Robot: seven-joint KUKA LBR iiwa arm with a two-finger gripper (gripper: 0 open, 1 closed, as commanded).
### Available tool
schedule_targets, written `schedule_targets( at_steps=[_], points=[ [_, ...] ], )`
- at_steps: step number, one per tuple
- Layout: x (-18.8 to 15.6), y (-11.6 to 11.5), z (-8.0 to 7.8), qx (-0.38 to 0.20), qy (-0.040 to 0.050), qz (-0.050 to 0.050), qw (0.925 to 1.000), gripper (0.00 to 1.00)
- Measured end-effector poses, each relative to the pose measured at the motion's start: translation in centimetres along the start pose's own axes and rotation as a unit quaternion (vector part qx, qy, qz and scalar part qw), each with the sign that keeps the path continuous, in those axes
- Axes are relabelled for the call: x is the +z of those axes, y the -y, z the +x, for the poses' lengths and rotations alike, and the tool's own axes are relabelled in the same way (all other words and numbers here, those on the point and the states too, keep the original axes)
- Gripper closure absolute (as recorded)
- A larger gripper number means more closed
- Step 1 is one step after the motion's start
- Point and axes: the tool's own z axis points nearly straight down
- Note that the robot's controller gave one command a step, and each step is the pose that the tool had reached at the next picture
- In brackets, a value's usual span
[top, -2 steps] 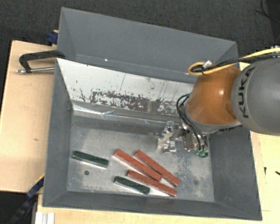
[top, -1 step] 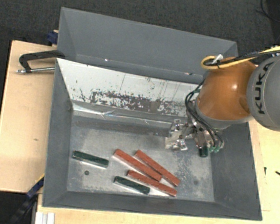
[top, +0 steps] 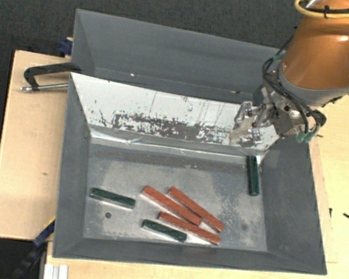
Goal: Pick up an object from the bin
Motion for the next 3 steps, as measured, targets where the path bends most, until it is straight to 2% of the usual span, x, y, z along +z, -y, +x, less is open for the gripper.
schedule_targets(
  at_steps=[1, 2, 3],
  points=[
    [0.4, 0.0, 0.2, 0.000, -0.0037, -0.001, 1.0000, 1.00],
    [11.7, -2.2, 1.8, -0.076, -0.0104, -0.004, 0.9971, 0.00],
    [11.2, -2.2, 1.6, -0.075, -0.0064, -0.003, 0.9971, 0.00]
  ],
)
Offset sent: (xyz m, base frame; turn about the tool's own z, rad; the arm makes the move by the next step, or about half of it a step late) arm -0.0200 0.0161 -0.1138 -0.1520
